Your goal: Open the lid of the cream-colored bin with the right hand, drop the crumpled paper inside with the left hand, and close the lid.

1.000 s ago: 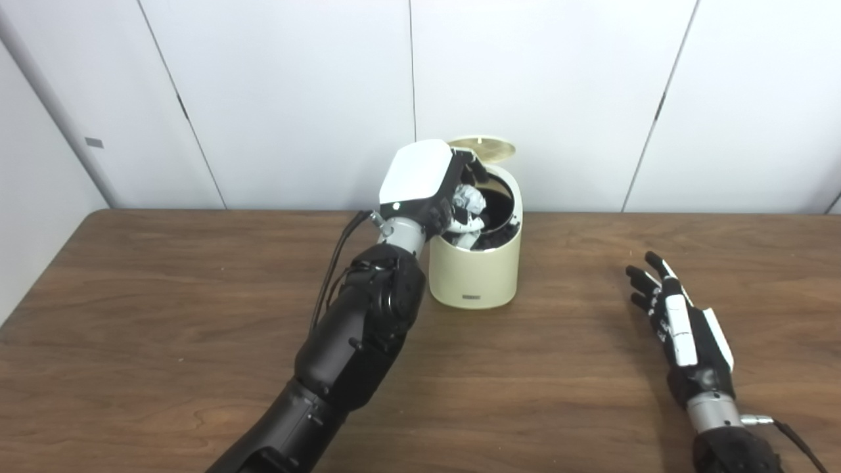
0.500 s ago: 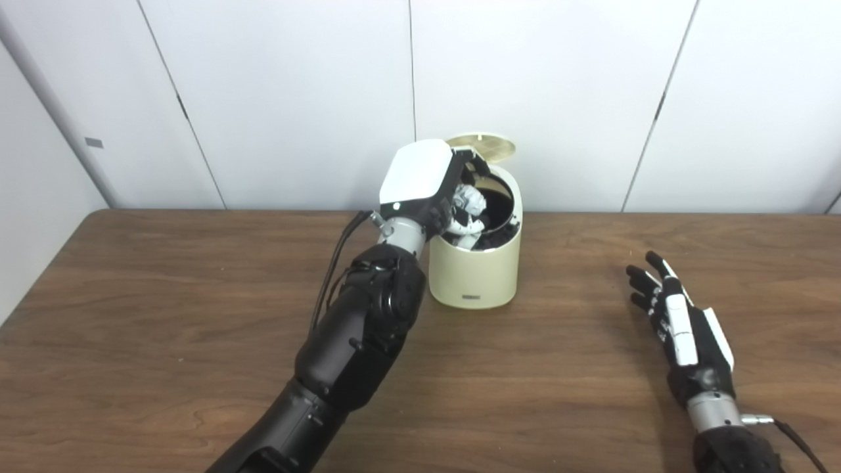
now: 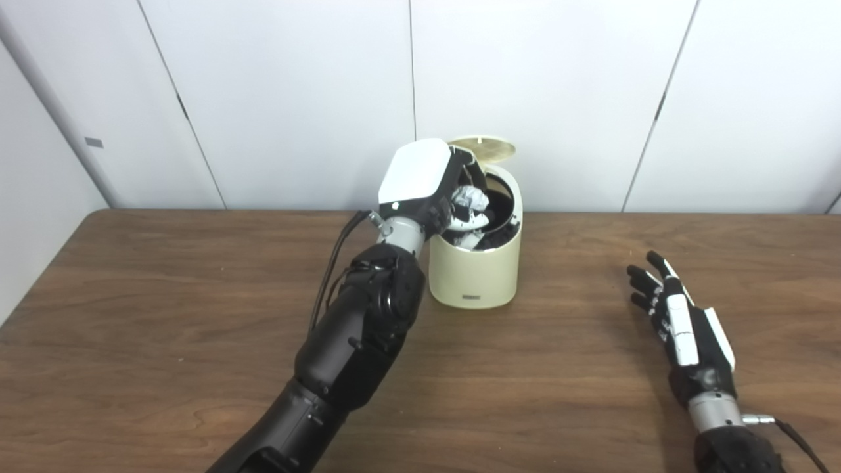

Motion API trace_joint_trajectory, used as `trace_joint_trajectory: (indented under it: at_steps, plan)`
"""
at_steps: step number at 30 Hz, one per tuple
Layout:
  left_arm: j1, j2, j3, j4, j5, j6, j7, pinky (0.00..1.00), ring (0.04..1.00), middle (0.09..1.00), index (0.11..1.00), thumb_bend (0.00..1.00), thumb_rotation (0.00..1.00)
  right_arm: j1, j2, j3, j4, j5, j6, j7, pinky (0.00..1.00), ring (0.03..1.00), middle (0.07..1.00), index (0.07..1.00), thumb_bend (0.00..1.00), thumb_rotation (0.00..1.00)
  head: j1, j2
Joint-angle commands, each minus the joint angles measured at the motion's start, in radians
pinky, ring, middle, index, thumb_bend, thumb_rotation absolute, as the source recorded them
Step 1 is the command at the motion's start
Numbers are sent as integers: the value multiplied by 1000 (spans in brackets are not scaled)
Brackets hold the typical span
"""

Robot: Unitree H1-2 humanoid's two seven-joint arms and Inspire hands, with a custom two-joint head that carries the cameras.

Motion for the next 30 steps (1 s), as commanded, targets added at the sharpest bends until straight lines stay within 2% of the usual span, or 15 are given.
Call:
trace_joint_trajectory:
  at_steps: [1, 6, 9, 11, 12, 13, 14, 16, 30]
  plan:
    - [-48, -6, 7, -26, 7, -1, 13, 402, 430, 533, 489, 500, 0, -2, -8, 1, -15, -10, 10, 9, 872, 904, 867, 952, 587, 1000, 1, 0]
    - [-49, -5, 3, -20, 17, -3, 20, 423, 431, 552, 486, 498, 0, -4, -8, 1, -8, -5, 6, 11, 874, 904, 866, 951, 589, 1000, 1, 0]
    - [-45, -2, 2, -28, 14, -3, 11, 498, 596, 667, 490, 514, 31, -3, -10, 3, -13, -13, 10, 7, 869, 902, 864, 952, 583, 1000, 2, 1]
    - [-43, 0, 1, -31, 17, -3, 10, 541, 657, 709, 493, 518, 39, -3, -11, 4, -13, -17, 10, 6, 864, 898, 862, 950, 580, 1000, 2, 1]
    - [-42, 0, 0, -34, 17, -4, 9, 570, 688, 730, 523, 597, 33, -2, -11, 4, -13, -16, 9, 6, 866, 899, 863, 950, 580, 1000, 2, 1]
    - [-41, 2, -1, -36, 18, -5, 8, 583, 702, 739, 584, 753, 16, -3, -11, 3, -12, -11, 9, 8, 868, 900, 864, 951, 580, 1000, 2, 1]
    - [-41, 3, -3, -38, 18, -9, 9, 591, 710, 743, 617, 833, 8, -3, -9, 1, -11, -3, 9, 11, 872, 902, 864, 952, 581, 1000, 1, 1]
    - [-40, 6, -5, -39, 17, -12, 6, 602, 723, 750, 653, 905, 1, -4, -9, 1, -8, -1, 9, 10, 883, 906, 865, 952, 583, 1000, 1, 1]
    - [-44, 3, -4, -37, 14, -4, 0, 590, 708, 754, 674, 941, 0, -6, -11, 0, -3, -3, -5, 8, 885, 901, 865, 927, 567, 1000, 2, 1]
